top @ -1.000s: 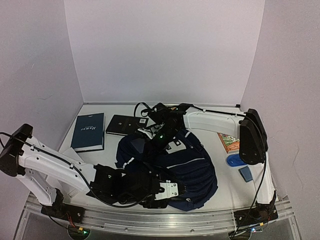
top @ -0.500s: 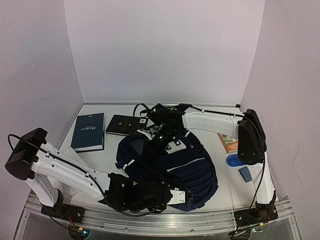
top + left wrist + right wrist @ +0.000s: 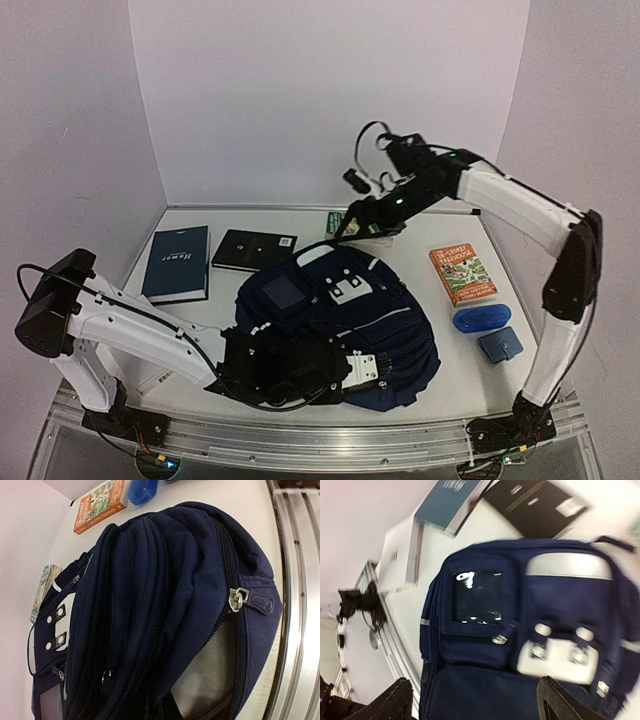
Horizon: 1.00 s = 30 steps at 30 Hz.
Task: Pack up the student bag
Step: Unzip the student bag at the center of the board.
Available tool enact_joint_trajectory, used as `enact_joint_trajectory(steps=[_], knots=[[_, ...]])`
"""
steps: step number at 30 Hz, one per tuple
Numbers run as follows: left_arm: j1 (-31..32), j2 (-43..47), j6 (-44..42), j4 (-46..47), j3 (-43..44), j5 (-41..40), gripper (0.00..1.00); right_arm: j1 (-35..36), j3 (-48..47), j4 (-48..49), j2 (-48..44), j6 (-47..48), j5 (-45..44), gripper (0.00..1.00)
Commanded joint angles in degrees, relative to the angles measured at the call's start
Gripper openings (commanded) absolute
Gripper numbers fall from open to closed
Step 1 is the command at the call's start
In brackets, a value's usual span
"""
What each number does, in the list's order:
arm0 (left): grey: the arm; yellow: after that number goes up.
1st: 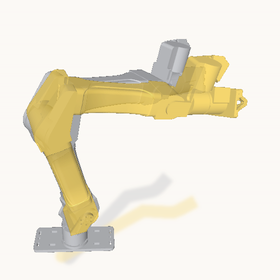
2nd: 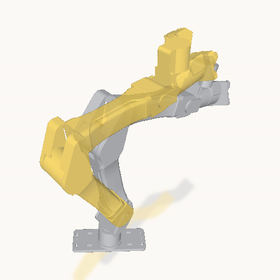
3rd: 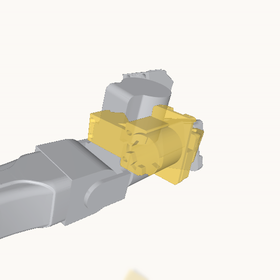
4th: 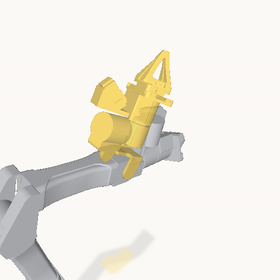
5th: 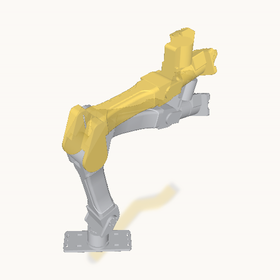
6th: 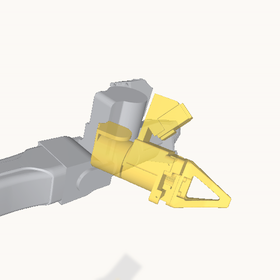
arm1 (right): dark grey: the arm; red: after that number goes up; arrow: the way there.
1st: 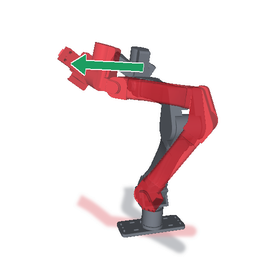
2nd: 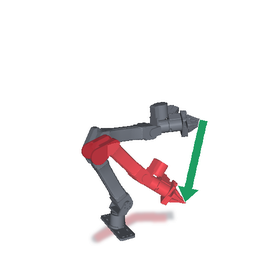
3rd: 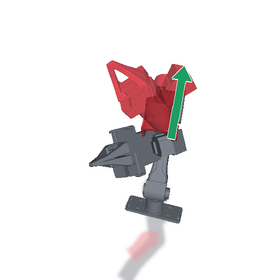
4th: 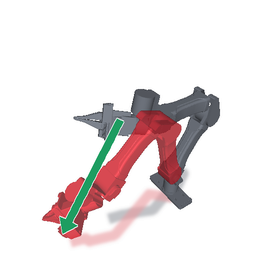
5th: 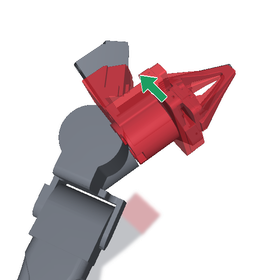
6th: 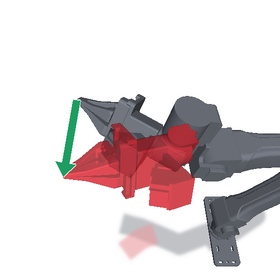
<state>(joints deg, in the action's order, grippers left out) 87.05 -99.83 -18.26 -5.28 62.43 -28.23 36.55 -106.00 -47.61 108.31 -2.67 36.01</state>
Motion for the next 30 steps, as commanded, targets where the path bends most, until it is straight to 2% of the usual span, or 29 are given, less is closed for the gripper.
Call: enact_joint_trajectory(steps=[1,8,12,19,25,30], knots=[[-5.7,1.7,10.2,1.2,5.1,2.8,0.00,-4.5,7.1,-1.0,-12.5,1.6,-2.5,0.83],[-12.1,2.9,17.6,0.8,8.0,7.2,0.00,-11.4,18.7,-1.2,-24.5,4.6,-3.4,0.75],[-15.1,1.5,23.7,-1.0,11.6,8.8,0.00,-11.6,26.2,-1.1,-29.0,6.7,-2.5,0.71],[-16.8,-0.8,28.8,-1.8,15.8,11.2,0.00,-11.5,37.3,-0.2,-31.0,9.0,3.6,0.62],[-17.1,-3.8,33.3,-6.5,22.3,11.0,0.00,-10.5,38.5,1.3,-32.3,9.6,4.7,0.58],[-17.6,-5.3,36.2,-7.1,24.6,10.9,0.00,-6.0,38.8,1.3,-33.7,10.1,1.9,0.55]])
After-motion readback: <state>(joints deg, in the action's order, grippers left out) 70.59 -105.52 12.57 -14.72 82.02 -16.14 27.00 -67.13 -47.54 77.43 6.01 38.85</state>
